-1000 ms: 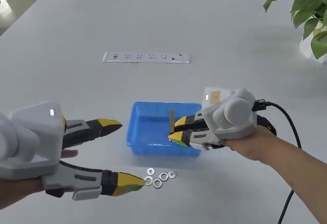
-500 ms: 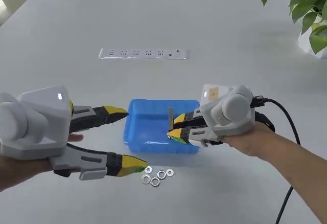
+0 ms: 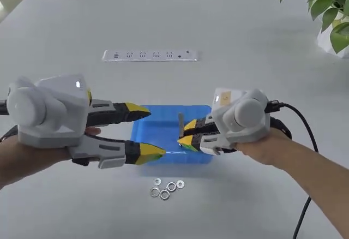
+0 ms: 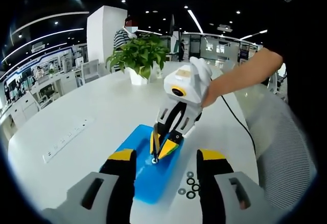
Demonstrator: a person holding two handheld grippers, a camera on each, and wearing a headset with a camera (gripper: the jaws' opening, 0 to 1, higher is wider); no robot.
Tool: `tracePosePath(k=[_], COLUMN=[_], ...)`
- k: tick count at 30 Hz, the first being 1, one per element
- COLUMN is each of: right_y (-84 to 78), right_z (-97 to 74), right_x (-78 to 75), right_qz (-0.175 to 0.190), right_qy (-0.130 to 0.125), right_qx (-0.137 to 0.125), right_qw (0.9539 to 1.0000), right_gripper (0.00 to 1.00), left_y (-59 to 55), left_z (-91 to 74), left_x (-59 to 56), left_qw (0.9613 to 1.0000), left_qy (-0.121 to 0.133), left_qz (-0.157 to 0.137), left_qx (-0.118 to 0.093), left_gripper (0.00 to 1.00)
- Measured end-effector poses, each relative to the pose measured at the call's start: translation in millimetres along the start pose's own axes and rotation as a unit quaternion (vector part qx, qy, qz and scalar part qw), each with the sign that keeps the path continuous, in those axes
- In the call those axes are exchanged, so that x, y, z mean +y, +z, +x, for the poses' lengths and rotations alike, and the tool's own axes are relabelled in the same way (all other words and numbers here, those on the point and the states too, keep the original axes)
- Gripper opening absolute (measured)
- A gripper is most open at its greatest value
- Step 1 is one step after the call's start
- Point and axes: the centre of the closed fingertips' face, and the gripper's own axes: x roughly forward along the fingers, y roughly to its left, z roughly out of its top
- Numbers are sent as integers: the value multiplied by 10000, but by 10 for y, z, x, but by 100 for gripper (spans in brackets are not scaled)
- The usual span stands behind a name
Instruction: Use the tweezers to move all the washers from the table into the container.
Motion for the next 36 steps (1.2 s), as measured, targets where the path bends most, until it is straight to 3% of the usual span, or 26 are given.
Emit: tracePosePath(k=[8,21,36], right_y=[-47,-43,-44], right_z=[4,7,11], right_x=[11,10,-4], right_qz=[18,-30,-170], right_qy=[32,68,100], right_qx=[40,19,25], right_qw=[10000,10000,9998], right_gripper=[10,10,11], left_y=[81,69,74], left_z=[189,424,534], left_x=[128,183,142], left_qw=[9998,9981,9952], left_qy=[20,-233,-619], left_qz=[195,549,736], left_qx=[-17,137,204], left_gripper=[35,20,7])
